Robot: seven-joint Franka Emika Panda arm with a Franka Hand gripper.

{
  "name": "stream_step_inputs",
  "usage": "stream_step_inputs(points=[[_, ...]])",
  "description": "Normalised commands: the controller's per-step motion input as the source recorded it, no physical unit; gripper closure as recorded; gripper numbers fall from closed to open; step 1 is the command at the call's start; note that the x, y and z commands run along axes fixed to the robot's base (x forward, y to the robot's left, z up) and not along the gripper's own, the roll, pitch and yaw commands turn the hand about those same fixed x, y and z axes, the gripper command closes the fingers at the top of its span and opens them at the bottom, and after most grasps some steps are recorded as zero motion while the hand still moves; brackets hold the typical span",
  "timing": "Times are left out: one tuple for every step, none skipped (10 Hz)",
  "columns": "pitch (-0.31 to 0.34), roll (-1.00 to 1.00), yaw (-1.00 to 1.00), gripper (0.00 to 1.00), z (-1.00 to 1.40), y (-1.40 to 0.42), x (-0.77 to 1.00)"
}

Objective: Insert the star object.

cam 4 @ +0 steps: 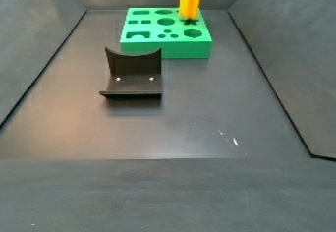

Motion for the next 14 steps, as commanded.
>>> stream_step_inputs(points=[[0.011, 0.00, -0.05, 1.00, -0.23, 0.05, 0.00], [0.000, 0.00, -0.05, 1.00, -0.27, 0.06, 0.00], [0.000, 0.00, -0.07, 1.00, -0.27, 0.06, 0.00], [0.000, 0.00, -0.06, 1.00, -0.25, 0.05, 0.00], [0.000, -0.01, -0.04, 1.00, -0.17, 0.03, 0.00], [-0.004, 0.00, 0.00, 1.00, -0.02, 0.00, -0.01], [0.000, 0.03, -0.15, 1.00, -0.11, 0.00, 0.00], [0.026, 0.13, -0.32, 1.00, -0.14, 0.00, 0.10], [0.093, 0.16, -0.39, 1.00, -0.11, 0.00, 0.13], [0.140, 0.17, -0.50, 1.00, -0.10, 0.00, 0.18], [0.156, 0.15, -0.56, 1.00, -0.09, 0.00, 0.21], [0.160, 0.15, -0.55, 1.00, -0.10, 0.01, 0.22], [0.157, 0.14, -0.53, 1.00, -0.11, 0.03, 0.26], [0.164, 0.14, -0.49, 1.00, -0.14, 0.02, 0.21]])
